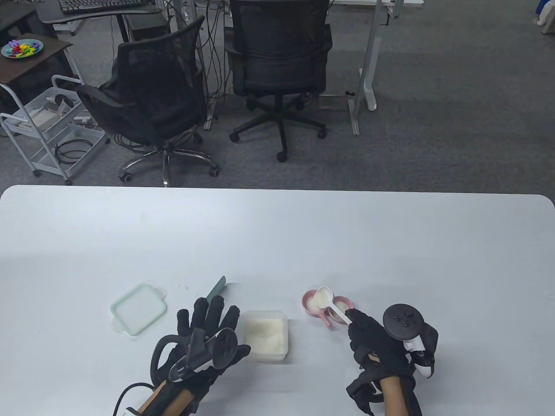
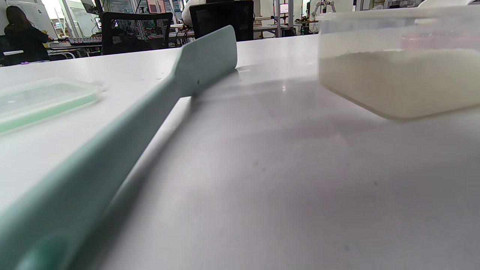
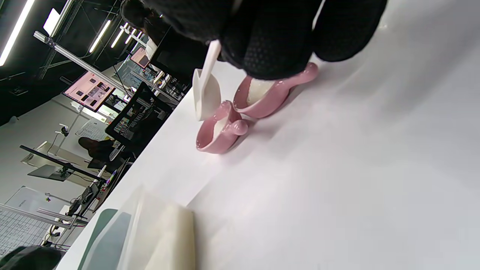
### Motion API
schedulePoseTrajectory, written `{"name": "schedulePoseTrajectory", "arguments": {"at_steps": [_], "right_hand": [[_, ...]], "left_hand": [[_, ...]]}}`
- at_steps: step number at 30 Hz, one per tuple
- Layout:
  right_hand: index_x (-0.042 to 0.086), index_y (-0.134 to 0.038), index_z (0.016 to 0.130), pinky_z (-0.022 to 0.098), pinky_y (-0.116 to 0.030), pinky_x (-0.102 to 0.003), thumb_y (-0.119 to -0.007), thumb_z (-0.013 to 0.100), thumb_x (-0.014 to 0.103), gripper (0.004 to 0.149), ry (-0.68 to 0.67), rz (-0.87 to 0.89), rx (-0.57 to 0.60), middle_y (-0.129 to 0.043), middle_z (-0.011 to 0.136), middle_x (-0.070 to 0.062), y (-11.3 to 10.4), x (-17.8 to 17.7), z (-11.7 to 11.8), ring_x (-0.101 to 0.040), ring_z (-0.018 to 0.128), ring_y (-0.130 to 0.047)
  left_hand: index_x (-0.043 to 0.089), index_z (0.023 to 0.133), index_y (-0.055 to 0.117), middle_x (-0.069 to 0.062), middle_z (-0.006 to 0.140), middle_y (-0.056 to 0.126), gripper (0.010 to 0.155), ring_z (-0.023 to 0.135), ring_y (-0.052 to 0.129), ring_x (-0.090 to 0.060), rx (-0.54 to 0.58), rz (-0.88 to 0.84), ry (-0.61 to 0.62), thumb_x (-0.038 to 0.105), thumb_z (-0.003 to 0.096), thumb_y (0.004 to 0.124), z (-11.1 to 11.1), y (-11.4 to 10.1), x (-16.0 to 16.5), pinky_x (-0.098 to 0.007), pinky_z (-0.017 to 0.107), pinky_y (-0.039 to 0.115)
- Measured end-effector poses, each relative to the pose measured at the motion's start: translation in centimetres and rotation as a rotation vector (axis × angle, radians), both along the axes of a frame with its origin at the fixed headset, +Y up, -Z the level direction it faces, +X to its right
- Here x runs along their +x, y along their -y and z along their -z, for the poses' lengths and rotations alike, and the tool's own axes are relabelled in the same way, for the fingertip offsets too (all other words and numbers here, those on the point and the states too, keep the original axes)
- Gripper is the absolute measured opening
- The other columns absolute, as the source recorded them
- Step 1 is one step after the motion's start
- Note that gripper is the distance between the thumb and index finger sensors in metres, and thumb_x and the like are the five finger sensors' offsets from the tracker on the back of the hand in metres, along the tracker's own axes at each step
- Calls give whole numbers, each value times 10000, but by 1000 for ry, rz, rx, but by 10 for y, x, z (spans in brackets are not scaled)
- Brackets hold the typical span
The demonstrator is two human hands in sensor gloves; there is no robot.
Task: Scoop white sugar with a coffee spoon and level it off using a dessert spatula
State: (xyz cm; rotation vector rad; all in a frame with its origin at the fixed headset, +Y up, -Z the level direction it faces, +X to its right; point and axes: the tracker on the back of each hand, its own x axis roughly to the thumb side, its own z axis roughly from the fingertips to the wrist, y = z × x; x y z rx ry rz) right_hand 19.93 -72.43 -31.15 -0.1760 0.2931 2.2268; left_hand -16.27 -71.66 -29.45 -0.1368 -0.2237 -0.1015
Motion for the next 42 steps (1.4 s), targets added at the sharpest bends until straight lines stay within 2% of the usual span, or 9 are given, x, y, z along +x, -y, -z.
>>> {"name": "schedulePoseTrajectory", "arguments": {"at_steps": [9,21,42], "right_hand": [[64,-577,1126,704,-628,-611,-669,649,211,508,-12,-88,35,-803,890,-155,-2,-10,0,-284,658,-873],[112,-562,1131,753,-595,-610,-677,642,213,513,-93,-639,183,-767,934,-135,-19,-55,-8,-286,712,-850],[183,-537,1138,795,-536,-601,-683,638,215,522,-143,-1089,314,-716,986,-115,-24,-95,-20,-282,770,-814]], "left_hand": [[381,1233,264,-58,1321,164,880,1237,258,-473,-14,13,4,787,492,508,0,1,1,-726,810,305],[387,1228,295,-51,1322,179,868,1237,265,-466,-7,-4,14,781,488,520,0,1,2,-724,810,308],[385,1231,288,-54,1322,171,874,1236,252,-472,-7,-2,12,783,487,517,0,3,1,-726,809,302]]}}
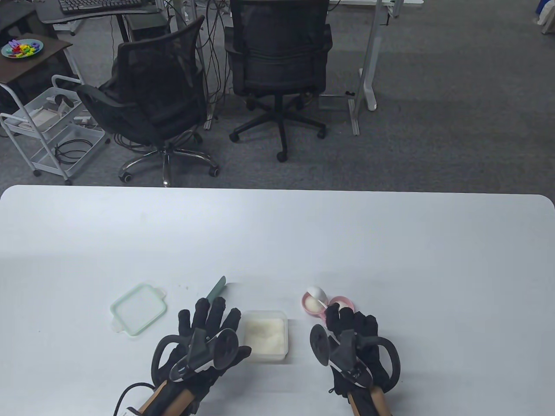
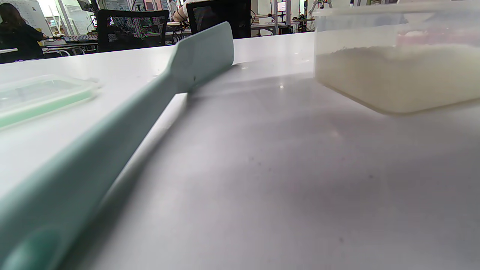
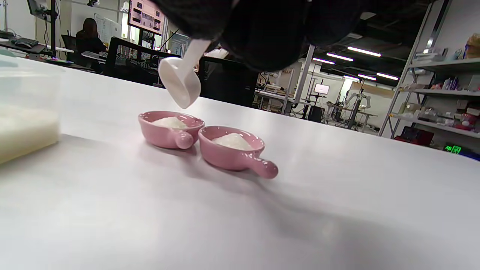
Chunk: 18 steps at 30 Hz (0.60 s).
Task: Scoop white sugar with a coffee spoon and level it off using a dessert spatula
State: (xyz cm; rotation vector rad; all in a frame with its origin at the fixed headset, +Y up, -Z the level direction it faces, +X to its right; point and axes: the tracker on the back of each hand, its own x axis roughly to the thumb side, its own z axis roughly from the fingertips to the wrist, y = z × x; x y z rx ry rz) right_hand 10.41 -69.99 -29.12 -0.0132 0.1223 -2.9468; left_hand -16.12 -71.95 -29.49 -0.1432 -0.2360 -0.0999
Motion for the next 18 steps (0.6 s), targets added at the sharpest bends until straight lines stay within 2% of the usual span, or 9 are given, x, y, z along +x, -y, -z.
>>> {"name": "schedulePoseTrajectory", "arguments": {"at_steps": [4,11,16,18], "right_hand": [[185,-547,1134,792,-544,-597,-685,634,216,520,-20,-76,27,-728,980,-110,-1,-10,-3,-277,764,-822],[178,-559,1131,779,-565,-599,-689,628,218,521,-35,-78,31,-742,973,-110,0,-13,-4,-274,754,-836],[176,-559,1130,765,-586,-601,-685,627,224,522,-51,25,35,-753,967,-104,-4,-8,-5,-267,744,-847],[236,-479,1154,748,-612,-599,-677,630,222,560,-75,213,20,-771,951,-109,-6,2,-3,-264,726,-861]], "left_hand": [[385,1232,288,-53,1322,172,876,1236,250,-473,0,-3,-1,785,486,516,0,0,-1,-727,808,301],[383,1230,288,-54,1321,170,874,1233,252,-474,3,-8,-6,782,487,517,1,0,-2,-725,808,305],[383,1231,287,-58,1321,167,874,1234,251,-474,3,-12,-9,784,489,516,1,0,-3,-726,808,303],[384,1231,285,-55,1321,173,876,1235,252,-473,3,-10,-11,787,487,512,1,0,-3,-726,809,302]]}}
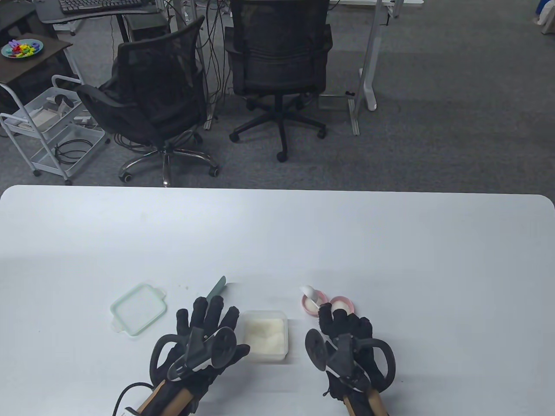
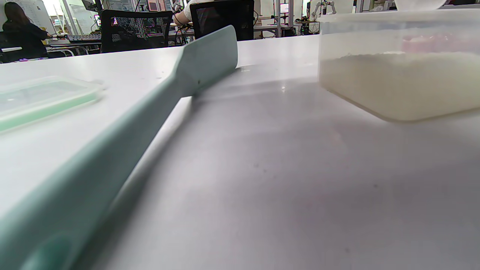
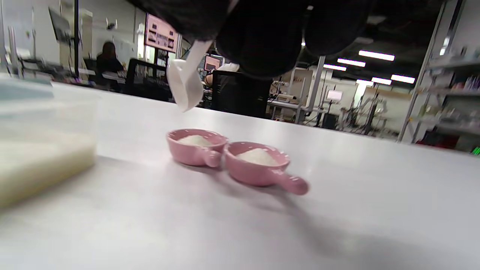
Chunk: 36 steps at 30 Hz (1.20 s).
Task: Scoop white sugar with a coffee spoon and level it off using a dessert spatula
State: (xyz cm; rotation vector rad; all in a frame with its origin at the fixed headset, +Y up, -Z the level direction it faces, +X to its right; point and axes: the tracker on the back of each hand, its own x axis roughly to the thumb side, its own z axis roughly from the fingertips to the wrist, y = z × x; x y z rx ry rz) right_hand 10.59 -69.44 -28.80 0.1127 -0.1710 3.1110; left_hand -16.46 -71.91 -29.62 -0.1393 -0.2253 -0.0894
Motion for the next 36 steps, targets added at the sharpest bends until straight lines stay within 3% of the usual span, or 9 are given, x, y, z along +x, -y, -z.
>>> {"name": "schedulePoseTrajectory", "arguments": {"at_steps": [4,18,36], "right_hand": [[224,-580,1125,705,-656,-600,-671,629,212,505,-8,327,-45,-794,922,-139,-2,21,4,-269,680,-886],[137,-585,1120,677,-677,-601,-683,631,205,503,-13,932,-184,-802,903,-171,8,58,14,-267,650,-894],[110,-557,1123,688,-678,-597,-683,630,213,520,-40,585,-233,-776,930,-171,23,19,17,-257,681,-890]], "left_hand": [[381,1231,284,-55,1321,169,874,1233,252,-474,0,-2,-2,784,490,514,0,0,-1,-726,808,304],[379,1231,289,-56,1320,171,875,1232,255,-477,0,-4,-9,782,488,517,2,0,-3,-725,807,309],[381,1231,279,-60,1318,157,877,1232,251,-476,-6,2,-14,785,488,513,3,0,-4,-726,808,308]]}}
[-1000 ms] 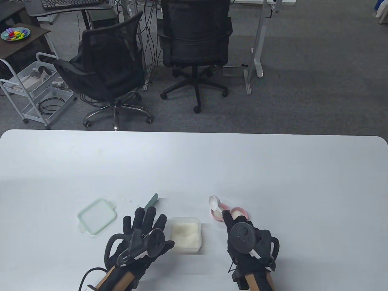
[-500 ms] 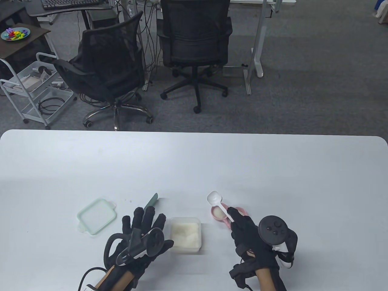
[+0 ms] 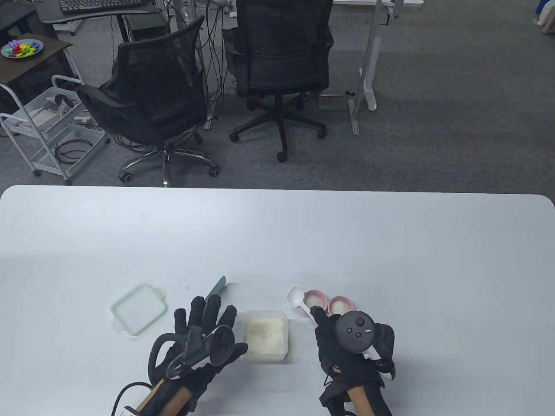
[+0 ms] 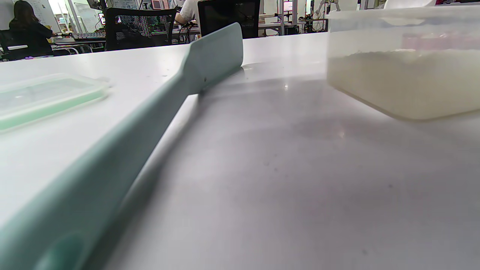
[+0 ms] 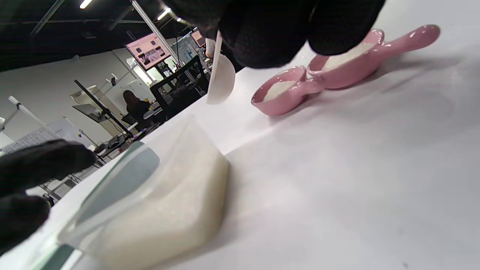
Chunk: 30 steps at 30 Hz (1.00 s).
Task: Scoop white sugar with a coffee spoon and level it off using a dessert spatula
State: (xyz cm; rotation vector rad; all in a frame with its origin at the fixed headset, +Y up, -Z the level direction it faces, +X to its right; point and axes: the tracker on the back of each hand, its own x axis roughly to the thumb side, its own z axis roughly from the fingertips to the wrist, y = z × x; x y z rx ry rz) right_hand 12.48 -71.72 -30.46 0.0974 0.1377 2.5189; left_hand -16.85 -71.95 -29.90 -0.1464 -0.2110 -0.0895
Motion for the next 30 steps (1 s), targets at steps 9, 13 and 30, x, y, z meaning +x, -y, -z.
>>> {"name": "schedulePoseTrajectory", "arguments": {"at_steps": [9,13,30], "right_hand": [[118,-555,1123,692,-677,-594,-684,632,217,518,-14,-63,-38,-774,934,-169,11,-9,3,-253,686,-889],[134,-569,1118,689,-682,-593,-693,630,218,511,-33,-169,-51,-777,933,-171,15,-15,3,-254,683,-893],[155,-493,1122,707,-669,-600,-824,593,265,633,-135,-574,-57,-821,954,-172,23,-42,-3,-263,682,-936]], "left_hand": [[381,1232,277,-61,1318,151,879,1232,245,-477,-7,5,-1,786,488,511,0,0,0,-727,807,305],[380,1232,276,-58,1317,150,879,1233,246,-475,-9,7,-1,785,488,513,0,1,0,-727,807,305],[381,1233,270,-63,1317,143,879,1232,242,-478,-16,12,-4,786,490,510,0,1,1,-728,808,303]]}}
